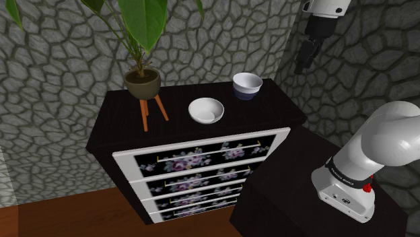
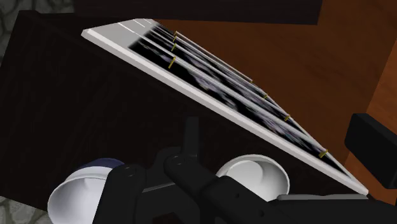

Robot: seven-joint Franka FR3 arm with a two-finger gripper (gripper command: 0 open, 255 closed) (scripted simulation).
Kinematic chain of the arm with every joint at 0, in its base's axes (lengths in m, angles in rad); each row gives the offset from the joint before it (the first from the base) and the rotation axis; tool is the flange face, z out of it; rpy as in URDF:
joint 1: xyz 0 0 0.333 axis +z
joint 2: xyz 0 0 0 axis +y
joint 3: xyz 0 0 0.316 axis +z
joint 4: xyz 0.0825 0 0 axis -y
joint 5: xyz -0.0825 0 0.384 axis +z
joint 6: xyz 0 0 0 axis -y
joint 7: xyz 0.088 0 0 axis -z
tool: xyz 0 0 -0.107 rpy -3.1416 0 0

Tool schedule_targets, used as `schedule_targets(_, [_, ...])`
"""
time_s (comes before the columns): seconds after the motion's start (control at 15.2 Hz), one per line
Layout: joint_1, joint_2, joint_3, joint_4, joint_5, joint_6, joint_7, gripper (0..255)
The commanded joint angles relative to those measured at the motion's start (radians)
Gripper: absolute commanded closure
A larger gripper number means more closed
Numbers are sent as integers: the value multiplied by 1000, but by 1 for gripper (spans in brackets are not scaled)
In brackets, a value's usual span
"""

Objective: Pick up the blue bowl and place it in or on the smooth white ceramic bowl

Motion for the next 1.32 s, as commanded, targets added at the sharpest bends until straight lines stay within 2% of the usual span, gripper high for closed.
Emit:
schedule_targets(0.0, [0, 0, 0, 0, 0, 0, 0, 0])
schedule_targets(0.66, [-30, 305, -159, 67, -51, 225, -203, 0])
schedule_targets(0.99, [-34, 488, -230, 153, -33, 312, -309, 0])
schedule_targets(1.25, [-38, 644, -277, 246, 8, 361, -400, 0])
